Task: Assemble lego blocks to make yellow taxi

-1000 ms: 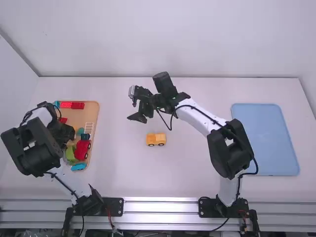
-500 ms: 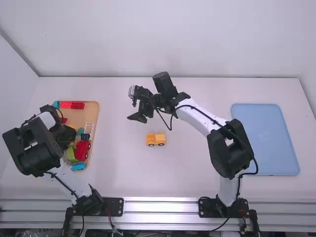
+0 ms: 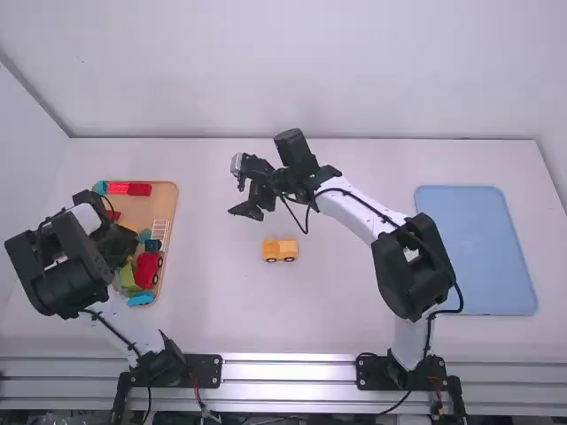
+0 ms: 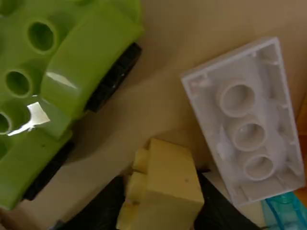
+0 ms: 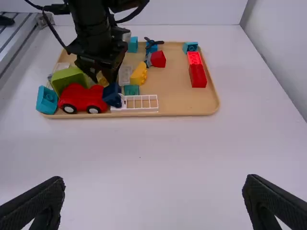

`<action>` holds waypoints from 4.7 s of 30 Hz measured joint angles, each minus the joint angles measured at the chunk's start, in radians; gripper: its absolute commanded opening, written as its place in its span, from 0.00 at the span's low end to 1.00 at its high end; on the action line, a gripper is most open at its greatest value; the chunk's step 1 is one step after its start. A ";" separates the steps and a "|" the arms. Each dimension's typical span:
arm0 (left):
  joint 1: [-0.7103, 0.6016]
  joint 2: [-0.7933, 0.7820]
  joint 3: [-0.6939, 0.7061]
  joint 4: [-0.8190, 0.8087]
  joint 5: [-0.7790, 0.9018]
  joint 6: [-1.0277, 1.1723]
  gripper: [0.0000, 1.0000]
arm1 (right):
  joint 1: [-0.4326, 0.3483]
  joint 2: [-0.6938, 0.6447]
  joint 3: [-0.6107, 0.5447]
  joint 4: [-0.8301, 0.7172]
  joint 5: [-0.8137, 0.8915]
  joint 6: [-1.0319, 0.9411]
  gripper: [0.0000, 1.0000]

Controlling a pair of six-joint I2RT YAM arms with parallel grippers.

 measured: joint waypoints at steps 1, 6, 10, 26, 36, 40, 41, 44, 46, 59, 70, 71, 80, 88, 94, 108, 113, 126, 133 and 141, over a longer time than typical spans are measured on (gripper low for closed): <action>0.000 0.000 0.000 -0.002 0.002 0.000 0.34 | 0.000 0.000 0.000 0.001 0.000 -0.002 0.99; 0.000 0.000 0.000 -0.016 0.013 0.000 0.31 | 0.000 0.000 0.000 0.002 0.000 -0.002 0.99; 0.000 0.000 0.000 -0.017 0.019 0.000 0.26 | 0.000 0.000 0.000 0.002 -0.001 0.000 0.99; 0.005 0.004 0.133 -0.148 0.019 0.025 0.16 | 0.000 0.000 0.000 0.001 0.003 0.001 0.99; 0.005 0.004 0.280 -0.195 0.173 0.208 0.02 | -0.001 0.000 0.000 0.013 0.003 0.035 0.99; 0.005 0.003 0.315 -0.177 0.296 0.307 0.02 | -0.014 0.000 0.000 0.048 0.003 0.099 0.99; 0.004 0.002 0.315 -0.169 0.313 0.323 0.02 | -0.021 0.000 0.000 0.055 0.002 0.121 0.99; -0.002 -0.018 0.302 -0.140 0.323 0.331 0.02 | -0.045 0.000 0.000 0.074 0.001 0.172 0.99; -0.016 -0.095 0.246 -0.083 0.306 0.343 0.02 | -0.074 0.000 0.000 0.097 -0.001 0.222 0.99; -0.508 -0.565 -0.178 0.416 0.278 0.769 0.02 | -0.158 0.000 0.000 0.045 -0.100 0.391 1.00; -0.855 -0.552 -0.301 0.731 0.226 1.003 0.02 | -0.288 0.001 -0.125 0.228 -0.322 0.465 0.83; -0.864 -0.547 -0.303 0.742 0.225 1.004 0.02 | -0.291 0.001 -0.141 0.254 -0.324 0.479 0.82; -0.940 -0.418 -0.307 0.907 0.225 0.969 0.02 | -0.277 0.002 -0.310 0.651 -0.337 0.736 0.77; -0.944 -0.373 -0.307 0.971 0.232 0.920 0.02 | -0.254 0.002 -0.333 0.649 -0.266 0.825 0.72; -0.943 -0.373 -0.307 0.938 0.261 0.932 0.02 | -0.235 0.002 -0.334 0.638 -0.235 0.846 0.64; -0.943 -0.373 -0.311 0.885 0.270 1.011 0.02 | -0.222 0.002 -0.334 0.525 -0.211 0.832 0.55; -0.945 -0.373 -0.311 0.878 0.270 1.026 0.02 | -0.218 0.002 -0.334 0.509 -0.214 0.824 0.35; -0.954 -0.372 -0.317 0.881 0.264 1.035 0.99 | -0.206 0.002 -0.334 0.499 -0.198 0.801 0.17; -0.948 -0.373 -0.317 0.797 0.375 1.037 0.99 | -0.220 0.002 -0.333 0.487 -0.211 0.719 0.16; -0.795 -0.386 -0.264 0.657 0.787 1.114 0.99 | -0.285 0.002 -0.257 0.203 -0.267 0.468 0.16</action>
